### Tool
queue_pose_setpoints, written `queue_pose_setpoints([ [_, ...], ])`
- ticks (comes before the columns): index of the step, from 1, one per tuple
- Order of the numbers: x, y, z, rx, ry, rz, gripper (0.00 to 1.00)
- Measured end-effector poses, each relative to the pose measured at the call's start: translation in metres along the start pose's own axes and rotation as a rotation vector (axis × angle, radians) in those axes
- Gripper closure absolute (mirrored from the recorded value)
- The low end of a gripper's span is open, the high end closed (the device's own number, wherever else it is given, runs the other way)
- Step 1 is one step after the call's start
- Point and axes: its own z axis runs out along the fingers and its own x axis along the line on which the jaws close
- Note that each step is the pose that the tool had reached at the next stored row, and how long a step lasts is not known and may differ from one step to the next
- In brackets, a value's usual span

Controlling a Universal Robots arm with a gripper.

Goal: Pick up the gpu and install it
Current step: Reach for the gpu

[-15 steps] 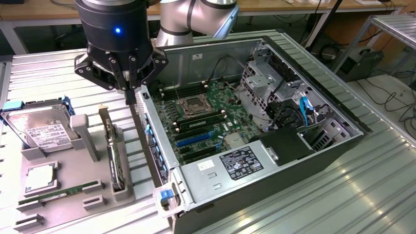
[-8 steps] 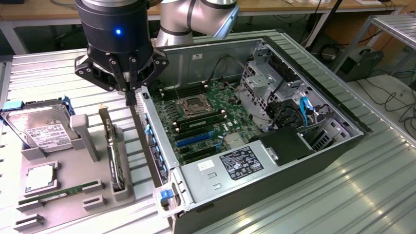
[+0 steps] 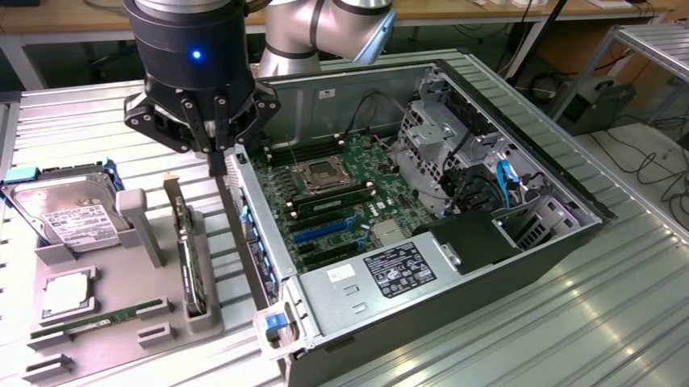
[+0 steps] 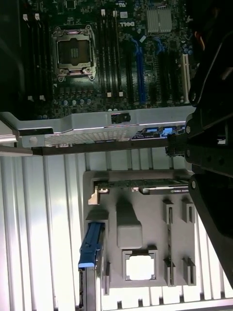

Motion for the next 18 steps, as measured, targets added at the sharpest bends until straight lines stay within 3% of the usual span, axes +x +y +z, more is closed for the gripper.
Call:
queue_pose_setpoints([
  [18,-0.0004,-0.0056,0.0002,0.0,0.0,0.0,0.89],
])
